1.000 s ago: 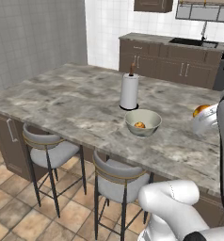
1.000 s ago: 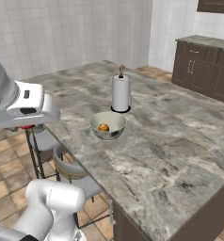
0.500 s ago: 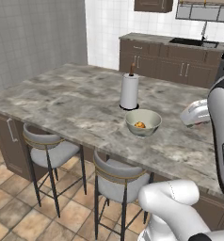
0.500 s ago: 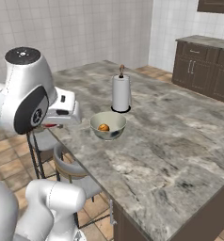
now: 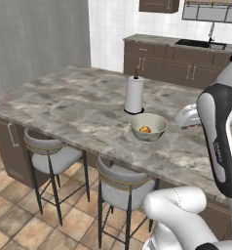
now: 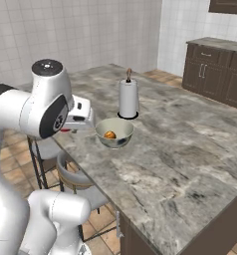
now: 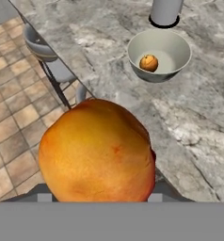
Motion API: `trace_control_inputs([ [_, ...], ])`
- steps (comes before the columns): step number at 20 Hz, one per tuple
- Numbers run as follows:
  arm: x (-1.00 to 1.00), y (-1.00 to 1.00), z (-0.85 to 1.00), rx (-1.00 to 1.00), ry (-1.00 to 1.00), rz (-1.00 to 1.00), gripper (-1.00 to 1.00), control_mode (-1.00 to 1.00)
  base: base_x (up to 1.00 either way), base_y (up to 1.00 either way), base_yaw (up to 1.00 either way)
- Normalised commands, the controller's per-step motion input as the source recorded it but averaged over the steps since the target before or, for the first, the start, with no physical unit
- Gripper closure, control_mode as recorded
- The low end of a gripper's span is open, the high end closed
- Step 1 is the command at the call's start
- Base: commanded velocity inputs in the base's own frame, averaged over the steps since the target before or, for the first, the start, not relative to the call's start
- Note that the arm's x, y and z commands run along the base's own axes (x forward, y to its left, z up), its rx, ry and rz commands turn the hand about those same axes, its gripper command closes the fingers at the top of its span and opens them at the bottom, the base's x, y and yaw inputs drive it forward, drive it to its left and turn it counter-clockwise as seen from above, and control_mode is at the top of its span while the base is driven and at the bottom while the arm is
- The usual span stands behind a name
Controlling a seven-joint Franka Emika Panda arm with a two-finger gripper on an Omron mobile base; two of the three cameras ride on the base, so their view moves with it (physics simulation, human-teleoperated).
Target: Retrieve the orange and peach from the fridge and place them into the bowl on the dining table.
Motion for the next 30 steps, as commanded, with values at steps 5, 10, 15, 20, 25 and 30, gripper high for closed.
trace_control_inputs([
  [5, 0.33, -0.15, -0.23, 0.00, 0.00, 0.00, 1.00, -1.00, 0.00, 0.00, 0.00],
  [10, 0.32, -0.19, -0.27, 0.00, 0.00, 0.00, 1.00, -1.00, 0.00, 0.00, 0.00],
  [15, 0.40, -0.05, -0.19, 0.00, 0.00, 0.00, 1.00, -1.00, 0.00, 0.00, 0.00],
  [20, 0.53, 0.00, -0.17, 0.00, 0.02, 0.00, 1.00, -1.00, 0.00, 0.00, 0.00],
  [25, 0.56, 0.00, -0.19, 0.00, 0.02, -0.01, 1.00, -1.00, 0.00, 0.00, 0.00],
  [30, 0.45, 0.00, -0.33, 0.00, 0.00, -0.01, 1.00, -1.00, 0.00, 0.00, 0.00],
])
